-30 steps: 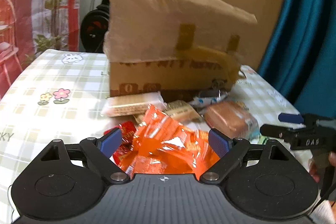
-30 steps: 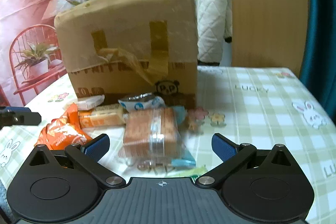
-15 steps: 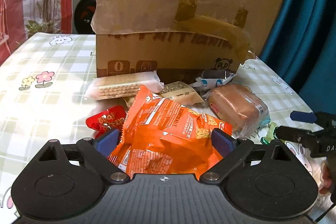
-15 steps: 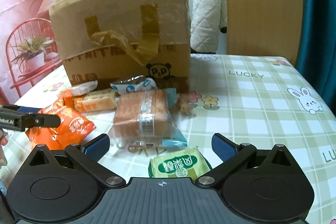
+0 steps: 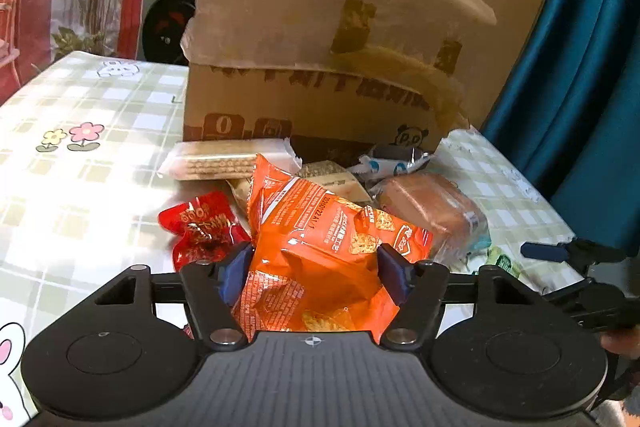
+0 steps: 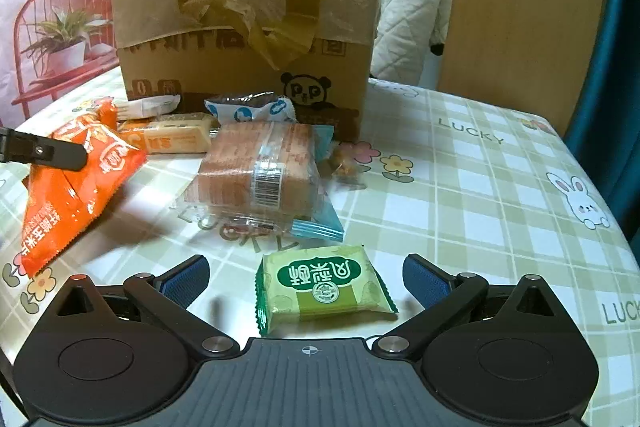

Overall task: Organize snacks
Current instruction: 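Grasp the orange chip bag with the left gripper while the right approaches the green square packet, then grasp the green square packet with the right gripper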

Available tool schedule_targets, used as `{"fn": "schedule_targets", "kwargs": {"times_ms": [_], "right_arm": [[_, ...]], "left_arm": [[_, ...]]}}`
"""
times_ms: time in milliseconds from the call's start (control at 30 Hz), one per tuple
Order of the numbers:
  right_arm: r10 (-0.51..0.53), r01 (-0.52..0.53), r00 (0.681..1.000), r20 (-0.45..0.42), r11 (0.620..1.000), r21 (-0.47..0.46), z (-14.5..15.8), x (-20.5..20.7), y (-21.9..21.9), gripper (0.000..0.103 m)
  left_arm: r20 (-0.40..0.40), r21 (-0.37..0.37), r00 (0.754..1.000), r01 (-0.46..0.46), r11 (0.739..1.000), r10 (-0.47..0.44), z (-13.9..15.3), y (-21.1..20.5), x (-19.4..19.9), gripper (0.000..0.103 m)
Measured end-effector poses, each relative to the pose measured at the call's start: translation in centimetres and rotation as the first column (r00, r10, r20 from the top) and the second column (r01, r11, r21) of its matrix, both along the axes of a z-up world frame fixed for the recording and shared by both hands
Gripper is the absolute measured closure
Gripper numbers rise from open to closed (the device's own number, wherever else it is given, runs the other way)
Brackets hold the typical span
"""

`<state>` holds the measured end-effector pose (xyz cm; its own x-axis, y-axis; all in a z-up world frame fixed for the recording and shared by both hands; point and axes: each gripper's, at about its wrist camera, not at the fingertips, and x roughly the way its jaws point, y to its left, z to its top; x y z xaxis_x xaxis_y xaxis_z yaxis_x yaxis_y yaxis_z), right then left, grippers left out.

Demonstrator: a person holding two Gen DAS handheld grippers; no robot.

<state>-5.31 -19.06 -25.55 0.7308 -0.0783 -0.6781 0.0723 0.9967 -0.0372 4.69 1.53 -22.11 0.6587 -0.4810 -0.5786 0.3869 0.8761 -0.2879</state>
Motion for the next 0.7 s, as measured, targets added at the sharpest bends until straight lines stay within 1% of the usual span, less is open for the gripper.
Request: {"fn": "schedule_targets", "kwargs": {"times_ms": [100, 167, 200, 300, 333, 433, 533, 700], "right_arm": [[-0.001, 0.001, 1.0, 0.003, 1.0, 0.007, 0.1, 0.2, -0.5, 0.007], [-0.002, 0.002, 1.0, -0.005, 1.0, 0.013, 0.1, 0.5, -1.0, 0.015], [-0.003, 0.003, 1.0, -0.008, 1.0, 0.022, 0.1, 0.6, -1.2, 0.022], [-0.018, 0.019, 1.0, -0.008, 0.999, 0.044, -0.2, 0.6, -1.9, 0.025], [-0.019, 0.019, 1.0, -0.005, 0.998, 0.054, -0.4, 0.6, -2.1, 0.029], [-0.012, 0.011, 1.0, 0.014, 0.997, 0.077, -0.9, 0.1, -2.4, 0.03], [0.004, -0.007, 0.999, 0.041, 0.998, 0.066, -1.1, -0.4, -2.2, 0.032], [0.029, -0.03, 0.999, 0.033, 0.999, 0.029, -1.4, -0.1, -1.5, 0.029]], "left_arm": [[0.022, -0.017, 1.0, -0.021, 1.0, 0.021, 0.9, 0.6, -0.6, 0.035], [0.053, -0.022, 0.998, -0.034, 0.999, 0.035, 1.6, 0.8, -0.9, 0.035], [0.069, -0.023, 0.997, -0.042, 0.999, 0.043, 2.0, 0.9, -1.1, 0.035], [0.106, -0.027, 0.992, -0.071, 0.997, 0.074, 2.9, 1.1, -1.4, 0.035], [0.114, -0.029, 0.99, -0.08, 0.996, 0.083, 3.0, 1.2, -1.5, 0.035], [0.126, -0.031, 0.987, -0.1, 0.995, 0.103, 3.4, 1.4, -1.6, 0.035], [0.118, -0.031, 0.986, -0.116, 0.993, 0.119, 3.5, 1.3, -1.3, 0.035], [0.109, -0.022, 0.986, -0.126, 0.992, 0.128, 3.3, 1.6, -1.4, 0.034]]}}
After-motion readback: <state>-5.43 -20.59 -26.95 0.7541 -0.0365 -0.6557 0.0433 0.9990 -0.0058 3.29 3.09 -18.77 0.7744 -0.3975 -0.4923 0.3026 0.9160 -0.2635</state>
